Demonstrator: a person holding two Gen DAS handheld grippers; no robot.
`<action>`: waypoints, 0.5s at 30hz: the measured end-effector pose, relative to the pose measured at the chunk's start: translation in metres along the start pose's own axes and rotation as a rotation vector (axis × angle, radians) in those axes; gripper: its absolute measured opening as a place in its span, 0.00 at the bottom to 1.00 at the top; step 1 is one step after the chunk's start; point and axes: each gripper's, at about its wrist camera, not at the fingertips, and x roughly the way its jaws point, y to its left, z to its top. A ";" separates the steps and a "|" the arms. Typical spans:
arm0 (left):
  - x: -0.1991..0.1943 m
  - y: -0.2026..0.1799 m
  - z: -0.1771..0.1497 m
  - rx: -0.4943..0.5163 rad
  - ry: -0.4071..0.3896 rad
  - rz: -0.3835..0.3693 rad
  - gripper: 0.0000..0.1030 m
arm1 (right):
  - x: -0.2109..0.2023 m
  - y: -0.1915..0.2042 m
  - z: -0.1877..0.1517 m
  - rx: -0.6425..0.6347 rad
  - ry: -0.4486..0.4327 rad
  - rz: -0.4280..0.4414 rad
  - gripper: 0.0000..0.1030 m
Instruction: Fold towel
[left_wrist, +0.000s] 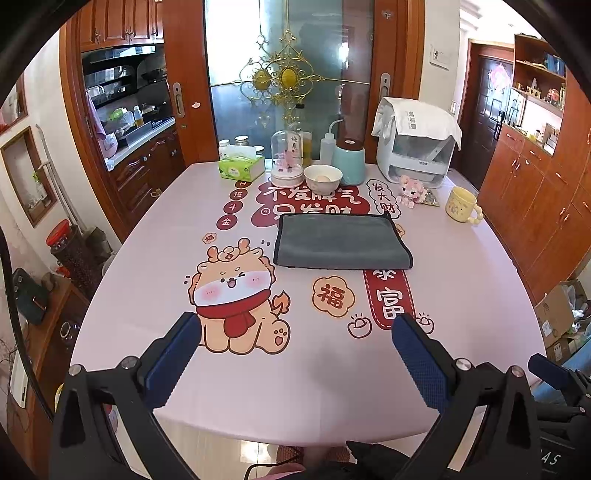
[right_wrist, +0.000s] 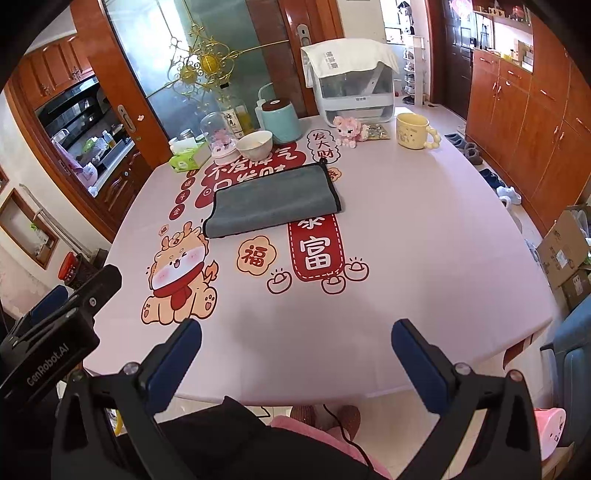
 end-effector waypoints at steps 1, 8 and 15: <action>0.000 0.000 -0.001 0.002 0.002 -0.001 1.00 | 0.000 -0.001 -0.001 0.002 0.001 -0.001 1.00; -0.001 0.000 -0.003 0.004 0.003 -0.001 1.00 | 0.001 -0.001 -0.002 0.005 0.010 -0.001 1.00; 0.000 0.001 -0.003 0.006 0.004 -0.003 1.00 | 0.003 0.000 -0.002 0.004 0.014 -0.001 1.00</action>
